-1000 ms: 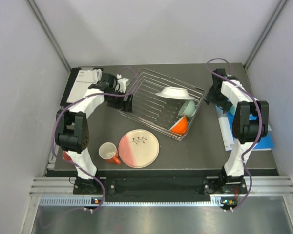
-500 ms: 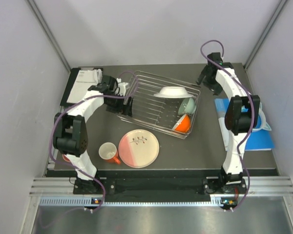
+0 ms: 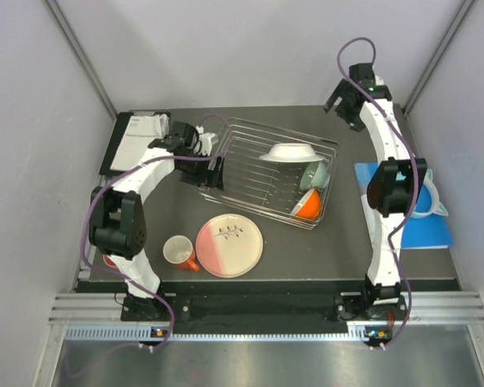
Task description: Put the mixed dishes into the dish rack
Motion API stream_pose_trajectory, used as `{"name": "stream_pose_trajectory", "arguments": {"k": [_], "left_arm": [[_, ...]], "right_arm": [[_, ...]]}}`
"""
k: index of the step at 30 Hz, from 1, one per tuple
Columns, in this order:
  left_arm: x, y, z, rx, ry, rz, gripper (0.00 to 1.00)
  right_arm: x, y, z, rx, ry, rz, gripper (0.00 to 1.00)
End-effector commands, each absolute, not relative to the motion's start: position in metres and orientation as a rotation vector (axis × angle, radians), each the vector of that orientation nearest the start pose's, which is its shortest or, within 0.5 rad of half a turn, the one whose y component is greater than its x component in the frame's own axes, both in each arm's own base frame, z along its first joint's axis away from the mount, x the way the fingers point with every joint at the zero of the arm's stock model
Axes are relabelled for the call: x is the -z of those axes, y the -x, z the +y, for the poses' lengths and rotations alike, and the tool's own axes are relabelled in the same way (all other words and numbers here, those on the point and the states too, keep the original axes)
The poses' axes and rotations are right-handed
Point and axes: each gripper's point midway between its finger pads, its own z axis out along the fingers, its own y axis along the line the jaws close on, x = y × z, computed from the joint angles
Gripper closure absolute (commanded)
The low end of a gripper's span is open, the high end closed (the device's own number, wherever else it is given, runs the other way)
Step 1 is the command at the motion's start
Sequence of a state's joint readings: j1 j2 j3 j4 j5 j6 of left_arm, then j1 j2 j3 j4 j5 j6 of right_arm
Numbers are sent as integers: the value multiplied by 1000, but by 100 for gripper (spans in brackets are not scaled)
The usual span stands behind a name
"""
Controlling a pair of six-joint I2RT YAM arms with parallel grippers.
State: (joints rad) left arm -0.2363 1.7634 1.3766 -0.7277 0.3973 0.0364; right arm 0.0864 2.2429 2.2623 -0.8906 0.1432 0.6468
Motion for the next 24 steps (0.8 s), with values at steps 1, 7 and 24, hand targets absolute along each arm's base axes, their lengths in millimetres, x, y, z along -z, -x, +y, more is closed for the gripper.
{"name": "stream_pose_trajectory", "arguments": {"k": [1, 7, 24], "left_arm": [[-165, -387, -155, 571, -502, 2442, 1], [-239, -410, -123, 468, -475, 2301, 1], [-228, -339, -119, 523, -665, 2290, 1]], "right_arm": [[-273, -559, 18, -164, -693, 2099, 0], [-340, -477, 42, -263, -512, 1989, 0], [-223, -194, 194, -699, 24, 2349, 0]]}}
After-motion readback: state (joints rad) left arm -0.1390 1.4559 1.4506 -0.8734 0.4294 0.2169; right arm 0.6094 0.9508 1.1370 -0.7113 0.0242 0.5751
